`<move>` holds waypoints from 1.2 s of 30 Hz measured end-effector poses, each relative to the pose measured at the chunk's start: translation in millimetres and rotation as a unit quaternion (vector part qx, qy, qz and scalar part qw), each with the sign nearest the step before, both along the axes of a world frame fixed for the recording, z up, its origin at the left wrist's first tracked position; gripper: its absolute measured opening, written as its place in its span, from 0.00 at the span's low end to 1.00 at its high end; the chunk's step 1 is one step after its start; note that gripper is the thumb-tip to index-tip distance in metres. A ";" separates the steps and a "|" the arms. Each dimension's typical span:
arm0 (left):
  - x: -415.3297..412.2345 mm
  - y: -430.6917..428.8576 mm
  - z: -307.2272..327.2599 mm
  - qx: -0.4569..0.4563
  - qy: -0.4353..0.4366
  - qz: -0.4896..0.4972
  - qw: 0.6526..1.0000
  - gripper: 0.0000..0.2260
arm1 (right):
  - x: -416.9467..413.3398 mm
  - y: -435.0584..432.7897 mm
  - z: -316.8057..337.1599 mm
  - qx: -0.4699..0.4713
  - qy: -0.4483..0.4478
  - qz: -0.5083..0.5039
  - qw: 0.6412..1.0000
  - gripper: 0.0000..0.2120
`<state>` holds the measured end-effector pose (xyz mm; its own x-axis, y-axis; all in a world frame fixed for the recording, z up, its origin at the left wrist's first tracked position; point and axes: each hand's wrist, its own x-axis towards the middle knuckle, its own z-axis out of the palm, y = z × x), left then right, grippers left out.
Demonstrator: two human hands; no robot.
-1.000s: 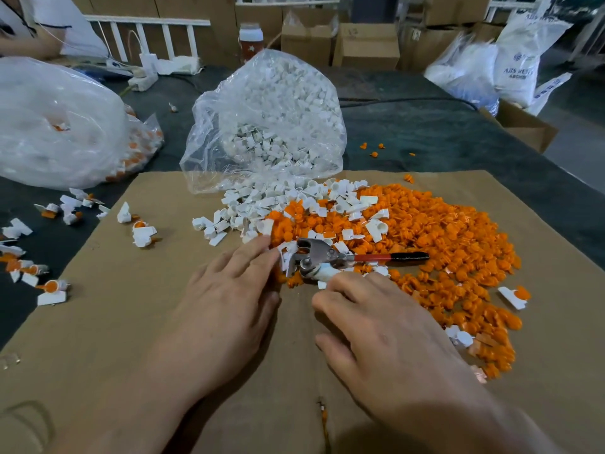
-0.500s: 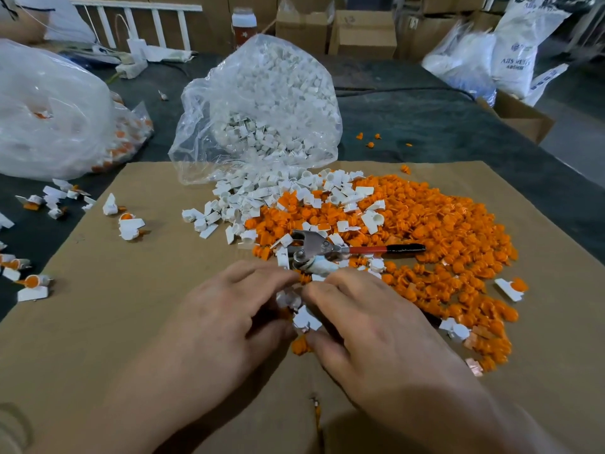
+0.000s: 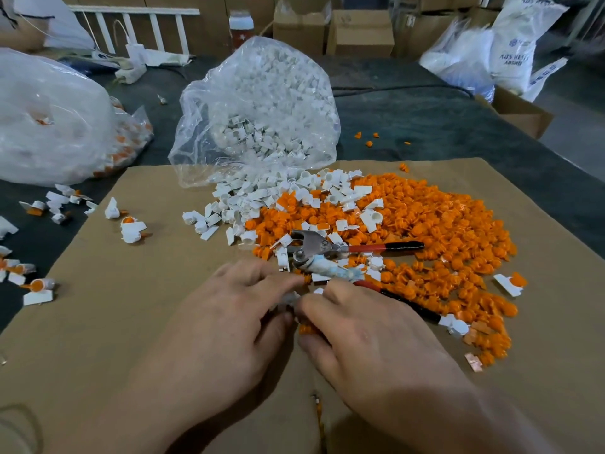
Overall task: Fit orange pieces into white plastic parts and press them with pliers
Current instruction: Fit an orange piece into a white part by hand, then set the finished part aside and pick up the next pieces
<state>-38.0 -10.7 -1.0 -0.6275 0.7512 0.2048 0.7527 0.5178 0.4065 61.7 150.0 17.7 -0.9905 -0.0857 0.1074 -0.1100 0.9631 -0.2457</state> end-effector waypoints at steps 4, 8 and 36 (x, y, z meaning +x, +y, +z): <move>3.2 4.3 1.5 0.001 0.008 -0.002 1.000 0.14 | -1.0 -1.2 -0.2 0.001 0.006 -0.025 1.000 0.09; 6.6 10.0 0.1 0.043 -0.001 0.038 0.998 0.08 | -1.5 -0.9 -0.2 -0.002 0.006 -0.036 0.999 0.08; 11.1 12.9 18.6 0.427 -0.612 0.056 0.664 0.06 | -7.8 17.0 12.3 -0.767 -0.066 -0.111 0.628 0.13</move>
